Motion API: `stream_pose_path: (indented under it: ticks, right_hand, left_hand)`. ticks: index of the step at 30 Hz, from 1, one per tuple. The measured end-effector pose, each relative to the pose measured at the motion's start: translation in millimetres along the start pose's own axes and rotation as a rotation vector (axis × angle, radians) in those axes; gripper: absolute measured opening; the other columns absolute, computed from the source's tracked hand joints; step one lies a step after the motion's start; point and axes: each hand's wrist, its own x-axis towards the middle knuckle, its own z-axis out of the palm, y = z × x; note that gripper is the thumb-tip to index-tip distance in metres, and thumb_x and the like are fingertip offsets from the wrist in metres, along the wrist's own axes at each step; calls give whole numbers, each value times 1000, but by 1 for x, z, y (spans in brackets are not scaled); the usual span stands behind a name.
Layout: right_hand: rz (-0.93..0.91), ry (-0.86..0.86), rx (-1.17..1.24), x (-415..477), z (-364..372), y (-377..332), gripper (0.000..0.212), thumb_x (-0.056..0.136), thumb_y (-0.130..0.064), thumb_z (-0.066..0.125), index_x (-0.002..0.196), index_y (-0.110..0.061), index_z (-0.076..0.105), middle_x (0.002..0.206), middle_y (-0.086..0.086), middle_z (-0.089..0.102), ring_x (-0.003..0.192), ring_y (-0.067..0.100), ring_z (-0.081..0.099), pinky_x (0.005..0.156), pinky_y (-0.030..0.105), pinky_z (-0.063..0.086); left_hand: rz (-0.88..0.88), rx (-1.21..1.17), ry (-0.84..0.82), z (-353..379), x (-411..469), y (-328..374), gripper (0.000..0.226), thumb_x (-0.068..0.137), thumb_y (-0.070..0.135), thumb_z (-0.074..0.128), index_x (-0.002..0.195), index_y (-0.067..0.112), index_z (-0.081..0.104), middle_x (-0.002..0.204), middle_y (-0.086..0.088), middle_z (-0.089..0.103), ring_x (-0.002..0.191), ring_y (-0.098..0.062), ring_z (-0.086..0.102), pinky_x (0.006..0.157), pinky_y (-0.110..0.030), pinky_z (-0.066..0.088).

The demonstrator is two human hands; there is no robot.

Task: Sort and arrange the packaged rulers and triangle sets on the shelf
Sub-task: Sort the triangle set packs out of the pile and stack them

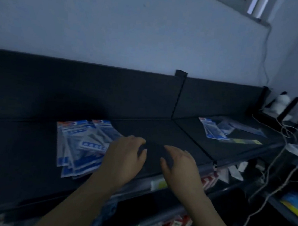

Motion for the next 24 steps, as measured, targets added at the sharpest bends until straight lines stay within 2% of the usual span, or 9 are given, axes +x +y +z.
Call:
stream_pose_path:
  ticks: [9, 12, 16, 20, 24]
  right_hand:
    - [139, 6, -43, 42, -7, 106, 45, 94, -33, 52, 135, -17, 51, 135, -3, 55, 124, 12, 49, 111, 36, 32]
    - [186, 31, -45, 59, -13, 137, 39, 92, -28, 55, 129, -15, 56, 127, -1, 61, 117, 16, 54, 106, 36, 37]
    - [260, 59, -20, 79, -22, 179, 27, 89, -17, 58, 115, -13, 64, 109, 4, 68, 102, 23, 61, 92, 35, 45]
    - [343, 17, -59, 96, -24, 220, 30, 91, -20, 57, 119, -12, 63, 116, 8, 66, 105, 25, 59, 91, 31, 43]
    - [385, -45, -53, 122, -17, 267, 30, 93, -23, 52, 120, -12, 60, 118, 10, 64, 106, 26, 58, 88, 33, 46]
  left_hand:
    - [85, -56, -124, 77, 93, 52, 30, 95, 36, 47, 120, 24, 59, 111, 6, 63, 102, -13, 56, 87, -33, 47]
    - [98, -89, -166, 99, 125, 63, 32, 96, 35, 47, 122, 22, 59, 113, 4, 63, 102, -12, 57, 88, -32, 48]
    - [100, -110, -222, 128, 166, 76, 31, 96, 32, 47, 121, 19, 60, 114, 2, 63, 101, -12, 58, 87, -32, 49]
    - [93, -111, -272, 163, 198, 90, 27, 95, 31, 50, 114, 16, 62, 108, 0, 65, 96, -13, 59, 83, -33, 51]
    - [43, -154, -340, 204, 225, 104, 25, 95, 28, 51, 112, 13, 62, 106, -2, 63, 94, -14, 59, 83, -33, 52]
